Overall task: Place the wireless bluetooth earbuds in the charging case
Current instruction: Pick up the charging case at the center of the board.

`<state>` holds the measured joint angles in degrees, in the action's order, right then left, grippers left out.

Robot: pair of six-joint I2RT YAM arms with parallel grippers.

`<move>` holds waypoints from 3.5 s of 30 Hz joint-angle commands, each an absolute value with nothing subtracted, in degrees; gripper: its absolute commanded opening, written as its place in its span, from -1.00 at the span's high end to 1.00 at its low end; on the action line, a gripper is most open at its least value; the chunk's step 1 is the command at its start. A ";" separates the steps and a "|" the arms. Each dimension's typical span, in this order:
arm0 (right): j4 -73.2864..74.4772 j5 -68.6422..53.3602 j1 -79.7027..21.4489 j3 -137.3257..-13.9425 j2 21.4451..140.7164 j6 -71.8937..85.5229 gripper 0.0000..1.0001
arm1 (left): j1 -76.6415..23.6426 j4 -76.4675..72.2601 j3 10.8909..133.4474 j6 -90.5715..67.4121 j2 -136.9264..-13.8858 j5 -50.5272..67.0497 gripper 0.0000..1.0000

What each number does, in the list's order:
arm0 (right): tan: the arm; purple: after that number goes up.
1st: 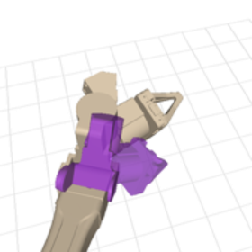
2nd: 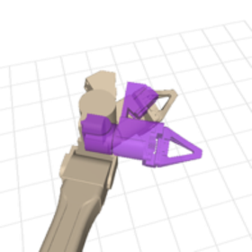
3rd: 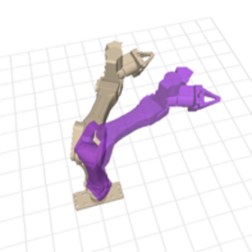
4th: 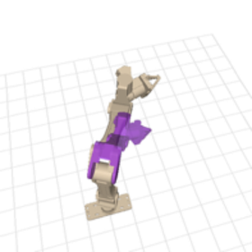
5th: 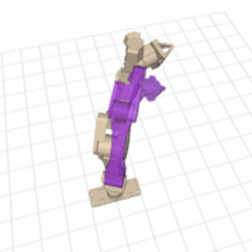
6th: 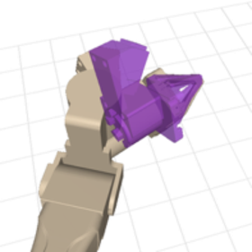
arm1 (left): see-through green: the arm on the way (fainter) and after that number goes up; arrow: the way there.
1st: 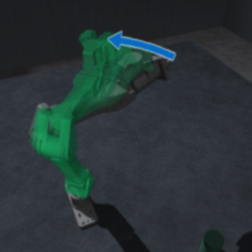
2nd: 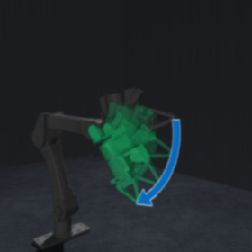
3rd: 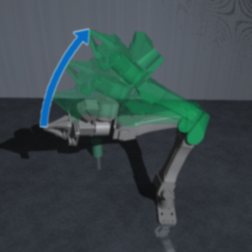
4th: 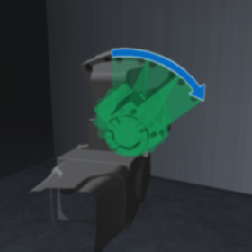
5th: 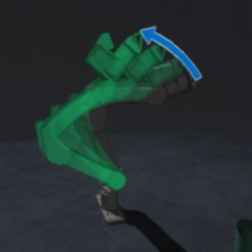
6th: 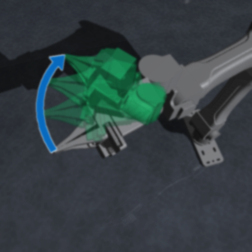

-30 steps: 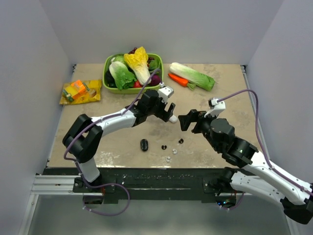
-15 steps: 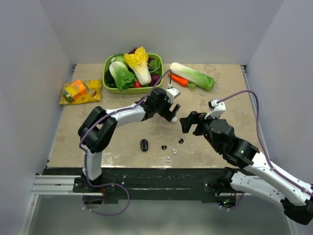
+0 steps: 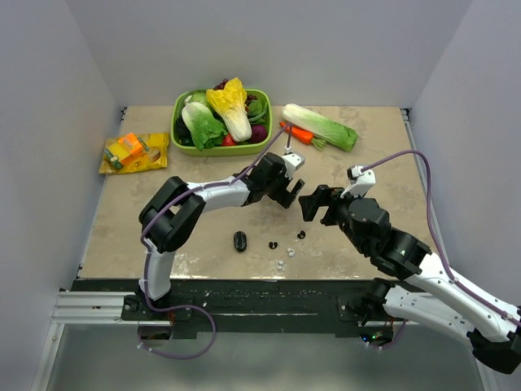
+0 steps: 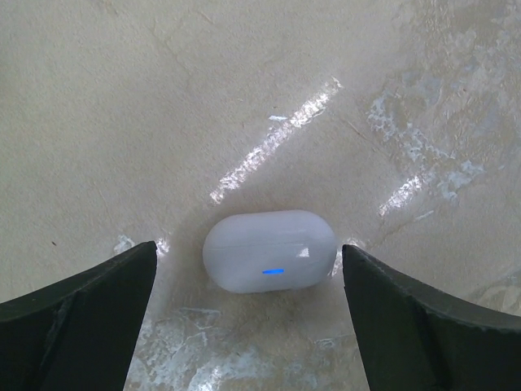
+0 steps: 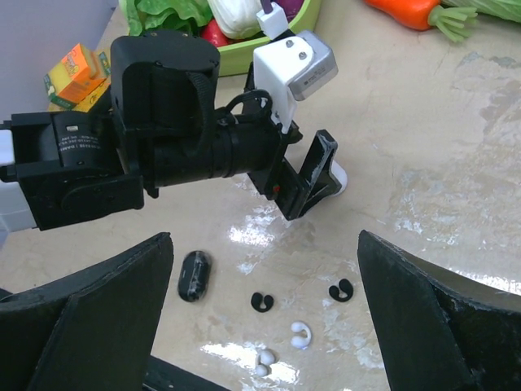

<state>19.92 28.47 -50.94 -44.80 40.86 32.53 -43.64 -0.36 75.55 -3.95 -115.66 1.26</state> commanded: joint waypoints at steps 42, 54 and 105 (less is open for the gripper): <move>20.74 28.30 -50.89 -44.38 38.23 34.72 -0.96 | -47.37 5.35 76.37 -15.37 -120.14 -11.60 -0.88; 21.71 28.30 -50.89 -43.95 36.47 35.33 -0.96 | -48.60 7.29 77.17 -18.37 -120.58 -13.62 -0.70; 16.00 3.60 -50.98 -56.78 62.93 21.80 -0.82 | -49.83 -92.11 11.95 5.18 -74.71 16.26 1.00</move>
<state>18.81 6.28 -50.98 -56.97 62.28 21.65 -49.28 -71.53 11.31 2.55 -76.82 14.59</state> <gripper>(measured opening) 0.919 0.721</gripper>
